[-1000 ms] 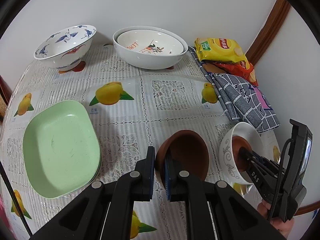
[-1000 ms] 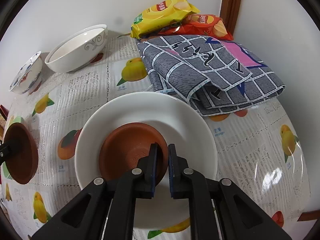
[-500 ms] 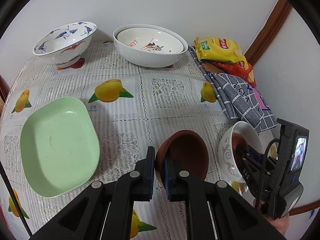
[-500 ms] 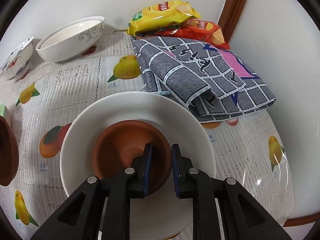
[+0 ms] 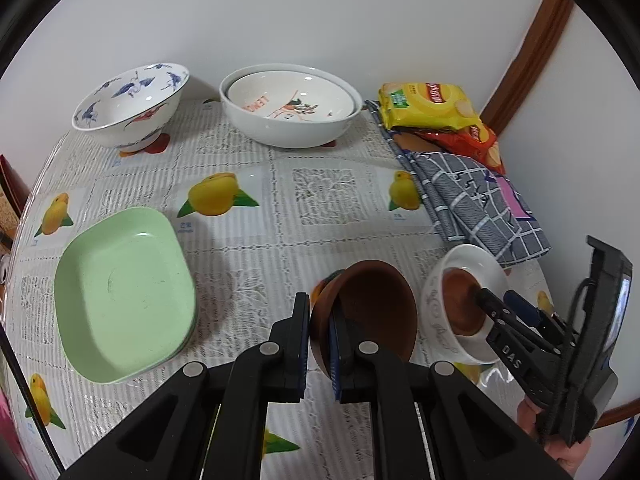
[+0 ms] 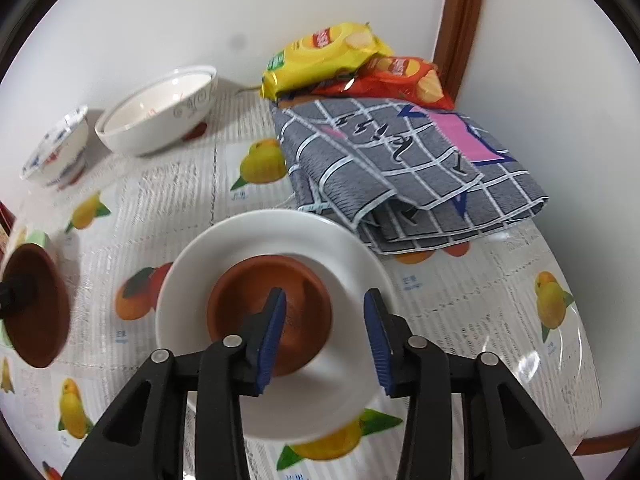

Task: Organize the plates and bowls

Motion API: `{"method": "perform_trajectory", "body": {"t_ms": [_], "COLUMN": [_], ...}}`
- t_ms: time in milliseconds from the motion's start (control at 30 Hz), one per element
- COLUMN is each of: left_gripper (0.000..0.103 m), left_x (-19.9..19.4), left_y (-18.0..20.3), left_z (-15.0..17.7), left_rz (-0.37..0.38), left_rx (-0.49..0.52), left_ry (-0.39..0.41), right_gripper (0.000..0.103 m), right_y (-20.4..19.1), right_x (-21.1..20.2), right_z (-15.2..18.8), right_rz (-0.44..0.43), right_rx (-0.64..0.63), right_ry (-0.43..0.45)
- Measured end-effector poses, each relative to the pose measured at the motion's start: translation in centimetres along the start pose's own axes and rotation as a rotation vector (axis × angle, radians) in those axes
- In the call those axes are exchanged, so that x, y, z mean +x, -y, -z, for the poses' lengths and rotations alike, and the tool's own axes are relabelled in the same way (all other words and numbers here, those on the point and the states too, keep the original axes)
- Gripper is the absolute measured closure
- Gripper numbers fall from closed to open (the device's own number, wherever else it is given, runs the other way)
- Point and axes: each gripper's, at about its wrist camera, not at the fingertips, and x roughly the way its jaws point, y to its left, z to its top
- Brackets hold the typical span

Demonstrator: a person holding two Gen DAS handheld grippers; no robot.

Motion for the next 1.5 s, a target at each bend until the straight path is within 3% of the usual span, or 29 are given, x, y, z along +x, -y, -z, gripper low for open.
{"method": "perform_trajectory", "body": {"t_ms": [267,500,767,1500], "left_gripper": [0.094,0.094,0.094,0.092], "left_x": [-0.3,0.2,2.7,7.9], "left_y": [4.0,7.5,9.5,11.7], "left_z": [0.6,0.6,0.2,-0.1], "left_rz": [0.048,0.097,0.093,0.098], "left_rx": [0.050,0.090,0.108,0.090], "left_ry": [0.000,0.003,-0.034,-0.105], "right_gripper": [0.059,0.057,0.057,0.057], "right_y": [3.6,8.0,12.0,12.8], "right_x": [-3.9,-6.2,-5.3,-3.8], "right_z": [0.9,2.3,3.3,4.5], "right_rz": [-0.050,-0.019,0.030,-0.007], "right_rx": [0.056,0.111,0.151,0.142], "right_ry": [0.063,0.109,0.085,0.085]}}
